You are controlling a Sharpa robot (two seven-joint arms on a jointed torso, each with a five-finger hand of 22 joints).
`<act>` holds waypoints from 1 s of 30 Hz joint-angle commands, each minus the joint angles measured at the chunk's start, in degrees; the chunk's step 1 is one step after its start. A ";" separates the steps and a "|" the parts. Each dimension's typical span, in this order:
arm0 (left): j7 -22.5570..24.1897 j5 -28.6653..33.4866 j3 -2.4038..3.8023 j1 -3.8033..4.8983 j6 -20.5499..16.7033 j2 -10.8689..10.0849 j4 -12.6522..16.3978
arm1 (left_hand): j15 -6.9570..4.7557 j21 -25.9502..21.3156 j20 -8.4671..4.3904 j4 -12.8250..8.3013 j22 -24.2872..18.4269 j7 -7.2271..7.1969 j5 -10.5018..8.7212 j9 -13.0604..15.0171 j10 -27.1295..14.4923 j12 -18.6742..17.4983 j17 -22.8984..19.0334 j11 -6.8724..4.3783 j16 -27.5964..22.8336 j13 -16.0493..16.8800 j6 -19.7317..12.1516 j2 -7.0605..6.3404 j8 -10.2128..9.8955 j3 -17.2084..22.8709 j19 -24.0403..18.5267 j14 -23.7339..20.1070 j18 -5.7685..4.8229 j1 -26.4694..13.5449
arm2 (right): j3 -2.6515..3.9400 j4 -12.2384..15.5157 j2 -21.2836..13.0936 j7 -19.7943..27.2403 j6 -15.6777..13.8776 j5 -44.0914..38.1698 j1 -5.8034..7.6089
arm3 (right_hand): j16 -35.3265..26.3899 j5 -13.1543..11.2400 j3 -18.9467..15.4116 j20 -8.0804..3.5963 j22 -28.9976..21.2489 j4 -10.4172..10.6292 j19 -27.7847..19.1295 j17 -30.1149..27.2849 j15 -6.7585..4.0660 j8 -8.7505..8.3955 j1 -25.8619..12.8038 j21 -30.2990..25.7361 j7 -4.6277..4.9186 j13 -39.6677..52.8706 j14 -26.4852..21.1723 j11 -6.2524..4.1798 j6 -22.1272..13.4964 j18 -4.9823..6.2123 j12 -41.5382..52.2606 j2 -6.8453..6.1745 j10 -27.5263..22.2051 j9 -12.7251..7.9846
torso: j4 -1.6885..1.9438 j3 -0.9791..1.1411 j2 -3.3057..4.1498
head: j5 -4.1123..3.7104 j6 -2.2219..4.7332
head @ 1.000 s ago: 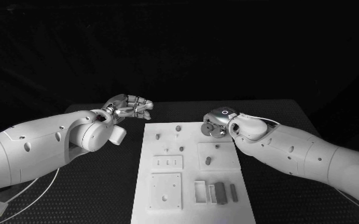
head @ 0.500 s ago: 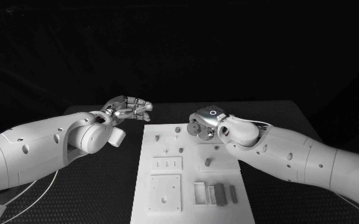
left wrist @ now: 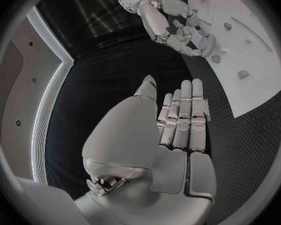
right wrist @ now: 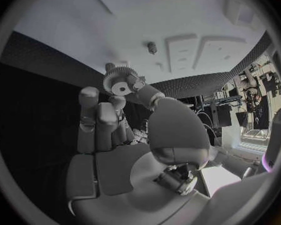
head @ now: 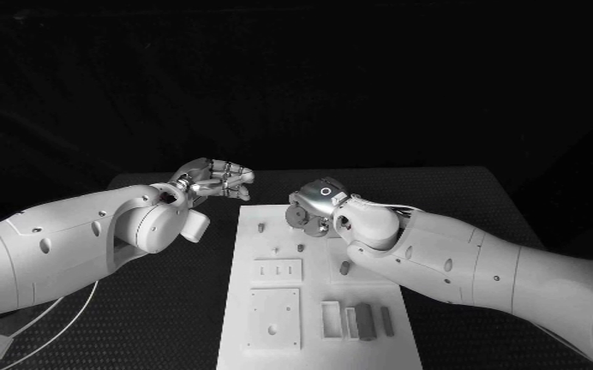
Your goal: Assemble the parts on the task board
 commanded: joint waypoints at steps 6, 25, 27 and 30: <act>0.43 -0.15 0.05 0.03 0.59 0.39 -0.29 | 0.01 -0.33 -0.01 -0.10 0.08 1.10 0.17 -0.09 0.00 -0.30 0.11 0.26 -0.23 -0.09 0.13 -0.02 -0.41 -0.29 0.21 0.49 0.85 -0.53 | -0.86 -1.92 1.89 -1.24 1.42 -1.87 -0.19 | 0.09 0.23 -0.09 -0.14 0.59 0.04 0.39 0.08 -0.54 -0.44 0.00 -0.24 -1.48 -0.14 -0.01 -1.38 7.58 4.10 0.17 -0.73 -1.12 -0.10 | 0.12 0.05 0.03 | -0.07 -0.15; 0.44 -0.15 0.05 0.03 0.68 0.84 -0.47 | 0.01 -0.37 0.00 -0.10 0.10 1.12 0.17 -0.11 -0.01 -0.35 0.23 0.27 -0.35 -0.09 0.10 0.01 -0.44 -0.28 0.21 0.52 0.85 -0.55 | -1.63 -4.53 4.51 -1.30 2.62 -2.00 -0.31 | -0.02 0.23 -0.03 -0.11 0.53 0.08 0.40 0.10 -0.47 -0.64 -0.24 -0.40 -1.40 -0.39 -0.01 -1.31 7.46 4.10 0.14 -0.92 -1.20 -0.16 | -0.04 0.03 -0.02 | 0.10 -0.21; 0.44 -0.15 0.05 0.03 0.68 0.85 -0.49 | 0.01 -0.37 0.00 -0.10 0.11 1.12 0.17 -0.12 -0.01 -0.35 0.24 0.27 -0.36 -0.09 0.09 0.01 -0.44 -0.28 0.21 0.52 0.85 -0.56 | -1.77 -4.92 4.75 -1.21 2.60 -2.00 -0.36 | -0.02 0.23 -0.03 -0.11 0.53 0.08 0.40 0.10 -0.46 -0.65 -0.26 -0.41 -1.40 -0.40 -0.01 -1.31 7.46 4.10 0.14 -0.93 -1.20 -0.16 | -0.07 0.05 -0.01 | 0.11 -0.18; 0.42 -0.15 0.05 0.03 0.69 0.98 -0.57 | 0.02 -0.38 0.00 -0.10 0.11 1.12 0.17 -0.12 -0.01 -0.36 0.25 0.27 -0.37 -0.09 0.09 0.00 -0.45 -0.28 0.21 0.52 0.85 -0.57 | -2.02 -5.55 5.16 -1.15 2.57 -1.94 -0.60 | -0.05 0.23 -0.04 -0.10 0.52 0.08 0.40 0.10 -0.45 -0.68 -0.31 -0.44 -1.39 -0.44 -0.01 -1.30 7.46 4.10 0.14 -1.01 -1.21 -0.16 | -0.08 0.08 0.02 | 0.07 -0.20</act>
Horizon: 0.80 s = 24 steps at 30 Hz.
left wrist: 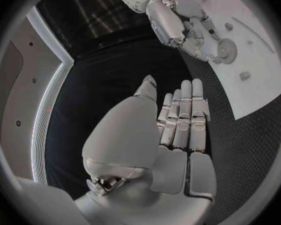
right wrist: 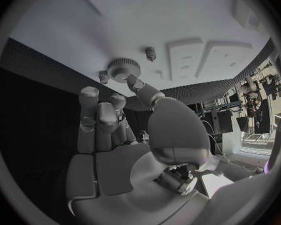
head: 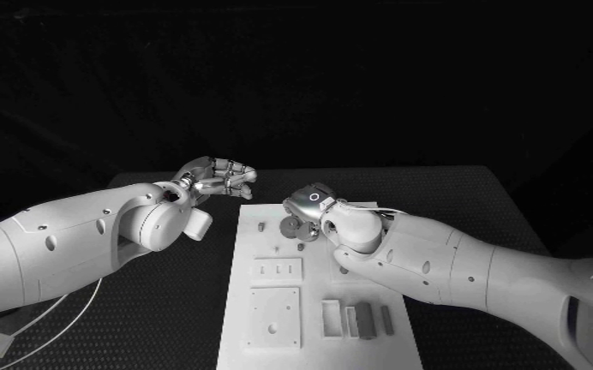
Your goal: Assemble the parts on the task board
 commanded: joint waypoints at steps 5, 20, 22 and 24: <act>0.44 -0.14 0.05 0.03 0.75 0.37 -0.10 | 0.02 -0.39 0.00 -0.10 0.08 1.13 0.17 -0.08 0.01 -0.37 0.13 0.32 -0.40 -0.05 0.09 0.00 -0.23 -0.28 0.22 0.53 0.70 -0.59 | -0.27 -0.60 0.34 -0.10 0.68 -0.75 -0.62 | -0.09 0.23 -0.03 -0.20 0.51 0.09 0.30 0.06 -0.35 -0.33 0.06 -0.23 -1.30 -0.17 0.08 -1.17 7.32 4.10 0.21 -0.67 -1.35 -0.09 | 0.11 0.10 0.04 | 0.08 -0.10; 0.49 -0.14 0.04 0.03 0.92 -0.02 -0.54 | 0.02 -0.41 0.01 -0.09 0.09 1.14 0.17 -0.09 0.04 -0.39 0.21 0.32 -0.48 -0.04 0.09 0.02 -0.24 -0.29 0.23 0.55 0.70 -0.65 | 1.67 7.22 -6.60 -0.22 -4.72 1.94 -0.45 | -0.26 0.23 0.06 -0.17 0.46 0.26 0.43 0.10 -0.20 -0.78 -0.36 -0.42 -1.14 -0.63 0.16 -1.02 6.92 4.10 0.17 -1.58 -1.45 -0.21 | -0.27 0.24 -0.08 | 0.64 0.12; 0.46 -0.13 0.04 0.03 0.89 -0.20 -0.52 | 0.02 -0.41 0.01 -0.09 0.10 1.13 0.17 -0.09 0.05 -0.39 0.22 0.31 -0.49 -0.04 0.09 0.02 -0.23 -0.29 0.23 0.55 0.70 -0.66 | 2.31 8.39 -8.15 -0.04 -5.70 2.64 -0.14 | -0.36 0.22 0.19 -0.15 0.44 0.39 0.45 0.10 -0.09 -1.13 -0.47 -0.52 -1.00 -0.90 0.17 -0.90 6.45 4.10 0.07 -1.93 -1.46 -0.33 | -0.40 0.27 -0.12 | 0.72 0.16; 0.47 -0.13 0.04 0.03 0.82 -0.36 -0.47 | 0.02 -0.42 0.01 -0.09 0.10 1.13 0.17 -0.09 0.06 -0.38 0.23 0.31 -0.50 -0.04 0.10 0.01 -0.23 -0.30 0.23 0.55 0.70 -0.67 | 2.85 9.12 -10.03 0.69 -8.08 3.61 0.53 | -0.71 0.23 0.51 -0.08 0.37 0.46 0.27 -0.01 0.15 -1.56 -0.46 -0.80 -0.76 -1.63 0.05 -0.67 5.83 4.10 -0.60 -2.41 -1.79 -0.45 | -0.50 0.21 -0.10 | 0.69 0.28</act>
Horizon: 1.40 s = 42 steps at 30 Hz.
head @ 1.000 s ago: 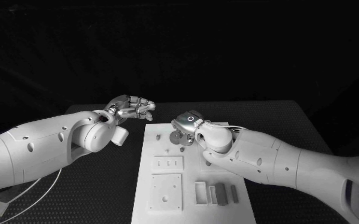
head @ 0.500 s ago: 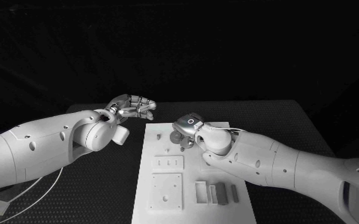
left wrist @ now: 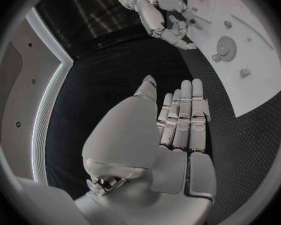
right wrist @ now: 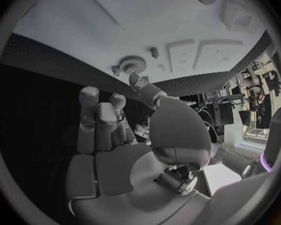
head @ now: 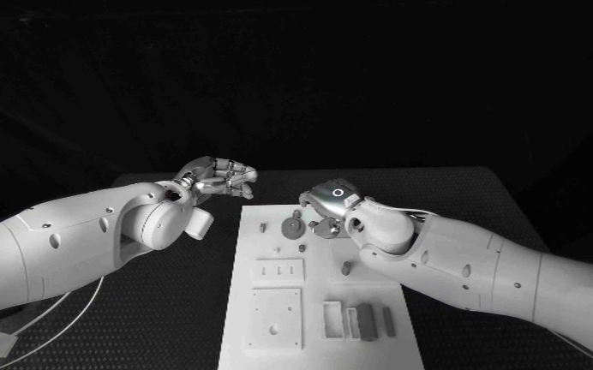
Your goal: Assemble the parts on the task board
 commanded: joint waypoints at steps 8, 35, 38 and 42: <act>0.51 -0.12 0.04 0.04 1.15 -0.44 0.16 | 0.02 -0.20 0.00 -0.09 0.06 1.14 0.16 -0.10 0.11 -0.37 0.13 0.31 -0.31 -0.03 0.10 -0.03 -0.24 -0.32 0.24 0.57 0.69 -0.69 | 0.69 -0.01 -7.89 5.99 -7.18 10.84 2.66 | -3.09 0.18 1.94 0.73 0.16 0.77 -0.96 -1.14 2.18 -3.31 0.01 -1.98 0.91 -12.12 -0.27 1.24 0.82 4.09 -13.21 -2.84 -4.54 -1.28 | -0.97 0.15 -0.16 | 0.37 0.46; 0.58 -0.16 0.03 -0.52 2.31 0.07 -1.05 | 0.02 -0.29 0.01 -0.06 0.14 1.54 0.16 -0.23 0.09 -0.49 0.45 0.33 -0.61 -0.04 -0.25 -0.16 -0.48 -0.40 0.28 0.66 0.68 -0.94 | 0.74 -15.87 -11.81 26.79 5.45 31.95 0.64 | -3.78 0.22 1.12 1.25 0.77 1.35 -1.10 -0.95 4.37 -2.42 0.49 -3.33 2.41 -36.49 -0.48 3.59 -1.60 4.09 -38.51 -3.71 -0.12 -1.84 | -1.35 0.35 -0.15 | 0.38 0.09; 0.59 -0.20 0.03 -0.55 2.26 0.20 -1.18 | 0.03 -0.31 0.02 -0.05 0.15 1.54 0.16 -0.24 0.08 -0.51 0.48 0.35 -0.66 -0.04 -0.27 -0.20 -0.49 -0.43 0.27 0.66 0.67 -1.03 | 0.73 -17.00 -11.11 27.38 5.26 31.81 -0.08 | -3.76 0.21 0.99 1.29 0.82 1.33 -1.12 -0.92 4.31 -2.23 0.49 -3.34 2.39 -36.66 -0.53 3.52 -1.43 4.09 -38.59 -3.45 0.21 -1.80 | -1.16 0.30 -0.12 | 0.12 0.02; 0.21 -0.27 0.03 -0.62 1.88 0.22 -1.28 | 0.03 -0.31 0.01 -0.06 0.16 1.54 0.17 -0.24 0.09 -0.52 0.52 0.34 -0.69 -0.04 -0.26 -0.13 -0.49 -0.39 0.29 0.68 0.68 -1.05 | 0.71 -17.93 -10.06 27.52 5.14 31.60 -0.76 | -3.75 0.22 0.93 1.31 0.84 1.26 -1.15 -0.91 4.25 -2.13 0.57 -3.35 2.36 -36.77 -0.57 3.47 -1.35 4.09 -38.63 -3.27 0.45 -1.77 | -1.14 0.33 -0.15 | 0.19 -0.09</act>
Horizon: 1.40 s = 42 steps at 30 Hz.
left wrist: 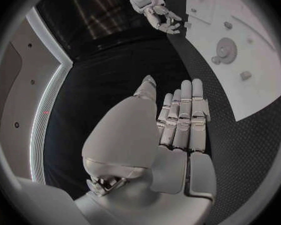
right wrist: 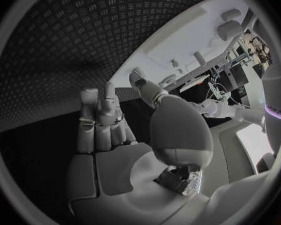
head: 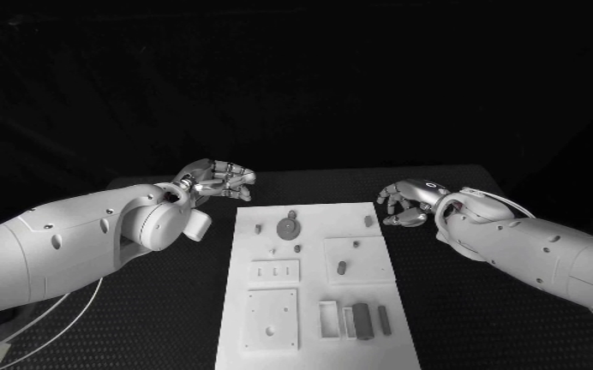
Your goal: Assemble the parts on the task board
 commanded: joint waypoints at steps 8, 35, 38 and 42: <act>0.17 -0.33 0.05 -0.12 0.79 0.11 0.02 | 0.02 -0.32 -0.01 -0.08 0.09 1.53 0.17 -0.06 0.00 -0.30 0.10 0.23 -0.28 -0.04 -0.24 -0.11 -0.26 -0.37 0.31 0.29 0.66 -0.60 | -0.02 -0.99 1.69 2.51 1.50 0.85 -0.98 | -0.20 0.21 -0.73 0.21 0.91 -0.50 -0.45 0.13 -0.43 0.57 0.64 -0.32 0.12 -0.03 -0.35 -0.47 0.76 3.35 0.34 0.82 2.43 0.05 | 0.09 -0.03 0.00 | 0.01 -0.36; 0.18 -0.47 0.05 -0.11 1.02 0.15 0.12 | 0.02 -0.37 -0.01 -0.09 0.12 1.58 0.17 -0.06 0.02 -0.34 0.25 0.22 -0.43 -0.03 -0.23 -0.13 -0.26 -0.33 0.31 0.32 0.66 -0.72 | -0.22 -1.58 3.32 0.82 2.14 -0.93 -1.30 | -0.70 0.21 -2.11 -0.02 1.05 -0.45 0.47 0.50 -2.93 1.38 0.55 -0.39 -1.61 20.58 0.10 -3.01 2.61 3.35 17.22 1.84 5.27 0.17 | 0.10 -0.17 -0.06 | 0.10 -0.97; 0.17 -0.47 0.05 -0.11 1.03 0.14 0.13 | 0.02 -0.39 -0.01 -0.09 0.13 1.57 0.17 -0.07 0.03 -0.34 0.29 0.22 -0.46 -0.03 -0.22 -0.14 -0.26 -0.32 0.31 0.33 0.67 -0.72 | -0.25 -1.72 3.53 0.75 2.15 -1.00 -1.30 | -0.70 0.21 -2.11 -0.02 1.05 -0.45 0.47 0.50 -2.94 1.38 0.55 -0.38 -1.61 20.62 0.10 -3.01 2.61 3.35 17.26 1.84 5.28 0.17 | 0.11 -0.15 -0.04 | 0.15 -1.02; 0.17 -0.48 0.05 -0.11 1.05 0.09 0.18 | 0.02 -0.39 -0.01 -0.09 0.14 1.57 0.16 -0.07 0.03 -0.35 0.32 0.22 -0.49 -0.02 -0.22 -0.15 -0.26 -0.31 0.31 0.34 0.67 -0.74 | -0.43 -2.44 4.22 0.67 2.25 -1.00 -1.45 | -0.48 0.33 -2.30 -0.06 1.12 -0.36 0.72 0.62 -3.17 1.59 0.54 -0.18 -1.94 22.42 0.29 -3.25 3.03 3.35 20.08 2.12 7.48 0.27 | 0.12 -0.12 -0.04 | 0.16 -1.12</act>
